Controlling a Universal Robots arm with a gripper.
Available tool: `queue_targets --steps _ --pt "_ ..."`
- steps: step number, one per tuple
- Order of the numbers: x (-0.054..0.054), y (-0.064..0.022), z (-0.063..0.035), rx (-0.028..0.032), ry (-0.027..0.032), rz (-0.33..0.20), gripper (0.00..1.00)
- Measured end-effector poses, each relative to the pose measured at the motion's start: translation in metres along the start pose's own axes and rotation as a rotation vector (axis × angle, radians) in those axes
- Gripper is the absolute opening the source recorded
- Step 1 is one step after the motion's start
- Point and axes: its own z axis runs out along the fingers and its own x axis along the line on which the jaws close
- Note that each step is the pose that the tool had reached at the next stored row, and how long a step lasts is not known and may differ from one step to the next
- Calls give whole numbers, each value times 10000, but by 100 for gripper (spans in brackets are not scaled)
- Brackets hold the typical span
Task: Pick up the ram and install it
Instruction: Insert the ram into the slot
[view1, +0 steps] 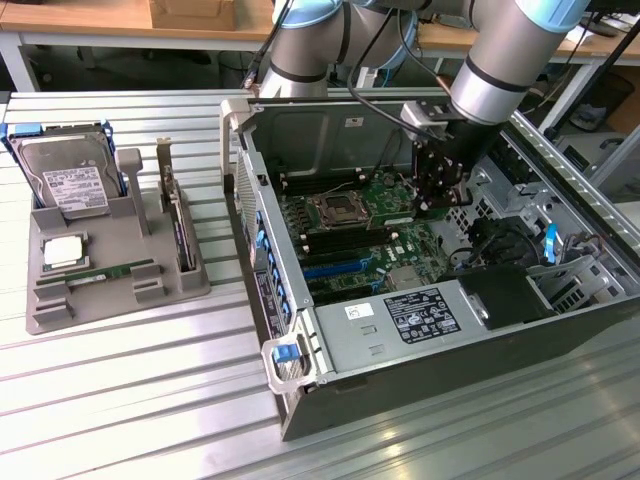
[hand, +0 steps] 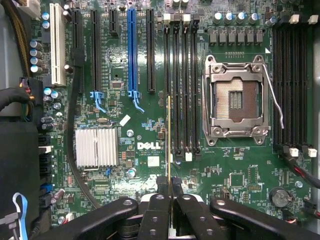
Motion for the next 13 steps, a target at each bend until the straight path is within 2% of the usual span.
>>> queue_targets --steps 13 --pt "0 -1 29 0 0 0 12"
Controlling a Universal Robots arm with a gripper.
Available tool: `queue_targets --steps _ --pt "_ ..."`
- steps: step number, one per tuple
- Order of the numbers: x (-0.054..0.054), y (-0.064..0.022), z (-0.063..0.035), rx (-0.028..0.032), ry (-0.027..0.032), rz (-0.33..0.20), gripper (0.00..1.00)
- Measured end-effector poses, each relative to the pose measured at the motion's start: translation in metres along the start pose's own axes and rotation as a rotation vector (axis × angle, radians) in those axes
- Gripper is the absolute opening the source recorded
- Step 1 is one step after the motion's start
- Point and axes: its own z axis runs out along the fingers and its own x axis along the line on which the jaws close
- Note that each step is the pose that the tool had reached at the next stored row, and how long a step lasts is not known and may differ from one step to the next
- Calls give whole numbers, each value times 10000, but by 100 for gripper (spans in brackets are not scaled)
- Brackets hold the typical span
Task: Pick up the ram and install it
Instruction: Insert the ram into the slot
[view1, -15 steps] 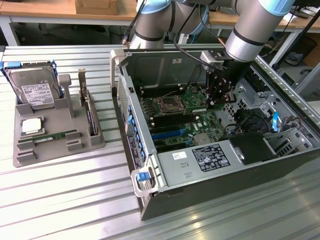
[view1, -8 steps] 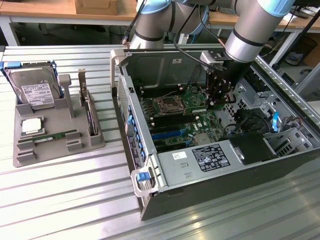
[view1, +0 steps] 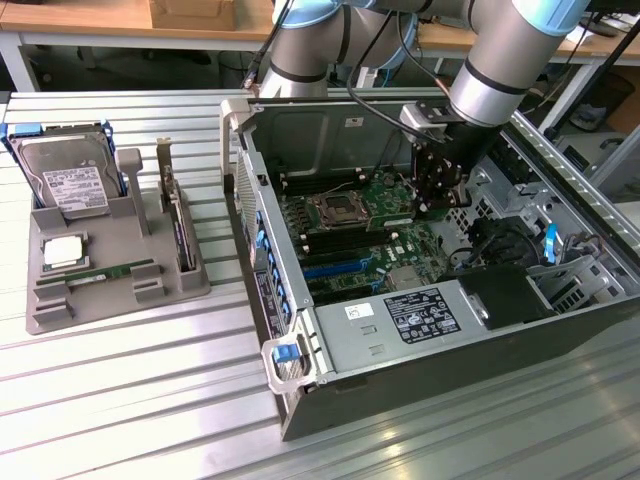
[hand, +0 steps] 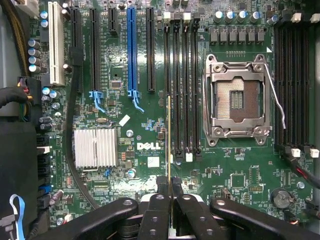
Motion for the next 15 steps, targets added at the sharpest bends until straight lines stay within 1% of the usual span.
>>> queue_targets --steps 12,15 --pt "0 -1 27 0 1 1 12" --pt "1 37 31 0 0 0 12"
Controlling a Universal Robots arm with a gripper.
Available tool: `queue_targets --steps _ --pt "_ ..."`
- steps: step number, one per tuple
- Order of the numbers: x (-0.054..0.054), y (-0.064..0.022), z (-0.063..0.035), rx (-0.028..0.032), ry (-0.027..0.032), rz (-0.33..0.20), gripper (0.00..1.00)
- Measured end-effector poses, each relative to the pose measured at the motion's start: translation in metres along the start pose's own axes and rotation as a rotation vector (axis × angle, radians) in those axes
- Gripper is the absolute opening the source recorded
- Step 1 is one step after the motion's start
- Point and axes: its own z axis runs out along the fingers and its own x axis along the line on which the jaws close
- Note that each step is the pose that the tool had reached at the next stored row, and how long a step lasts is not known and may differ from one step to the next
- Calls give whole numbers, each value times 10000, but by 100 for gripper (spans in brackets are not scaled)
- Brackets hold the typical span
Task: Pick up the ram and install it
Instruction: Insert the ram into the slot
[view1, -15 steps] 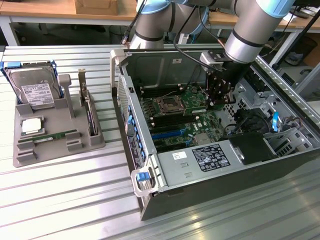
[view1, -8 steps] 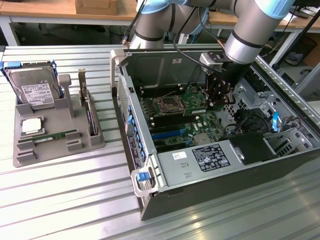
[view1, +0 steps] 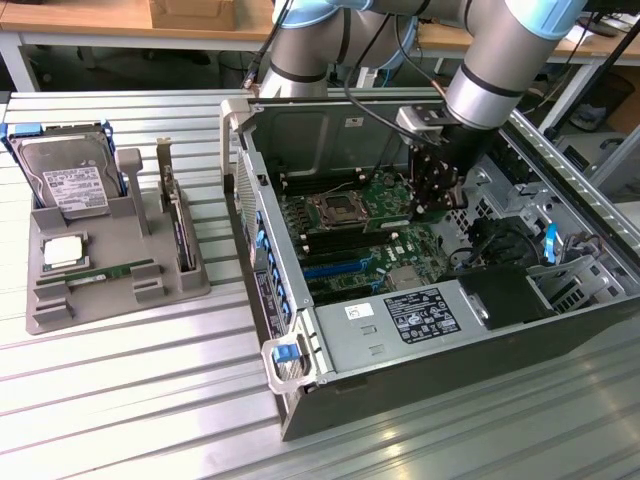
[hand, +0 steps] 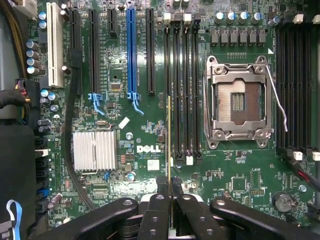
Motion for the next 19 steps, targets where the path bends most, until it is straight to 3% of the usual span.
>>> queue_targets --steps 3,6,7,11,19 --pt "2 115 6 7 0 0 12" --pt "7 333 17 29 0 -1 12" --pt "10 455 24 39 -1 0 12" --pt "15 674 44 43 -3 0 12" --pt "18 773 141 44 -4 -1 12"
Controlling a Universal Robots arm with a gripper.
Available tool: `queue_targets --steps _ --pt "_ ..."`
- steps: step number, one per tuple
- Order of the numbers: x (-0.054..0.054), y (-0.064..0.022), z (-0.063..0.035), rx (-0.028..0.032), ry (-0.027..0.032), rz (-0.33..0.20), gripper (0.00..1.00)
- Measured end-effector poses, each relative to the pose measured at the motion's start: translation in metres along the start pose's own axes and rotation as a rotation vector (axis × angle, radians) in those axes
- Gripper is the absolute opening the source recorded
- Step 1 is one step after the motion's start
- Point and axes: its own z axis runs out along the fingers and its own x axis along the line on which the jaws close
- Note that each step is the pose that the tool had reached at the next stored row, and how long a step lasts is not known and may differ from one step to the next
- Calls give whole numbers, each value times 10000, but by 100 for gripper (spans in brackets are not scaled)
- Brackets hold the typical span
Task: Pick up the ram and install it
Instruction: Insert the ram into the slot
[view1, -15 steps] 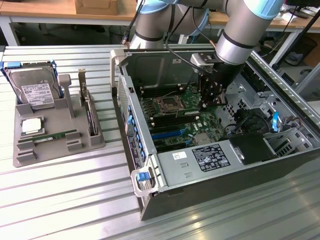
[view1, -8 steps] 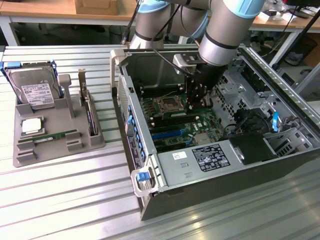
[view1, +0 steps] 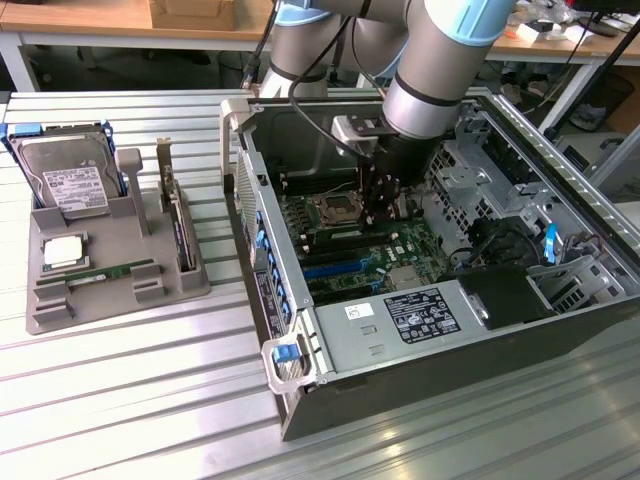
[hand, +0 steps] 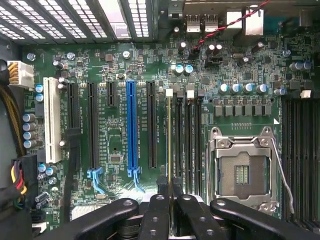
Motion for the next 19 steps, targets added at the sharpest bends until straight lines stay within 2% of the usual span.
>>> queue_targets --steps 16,19 --pt "-34 -8 114 -1 0 0 12" --pt "-34 -9 132 -1 16 -113 12"
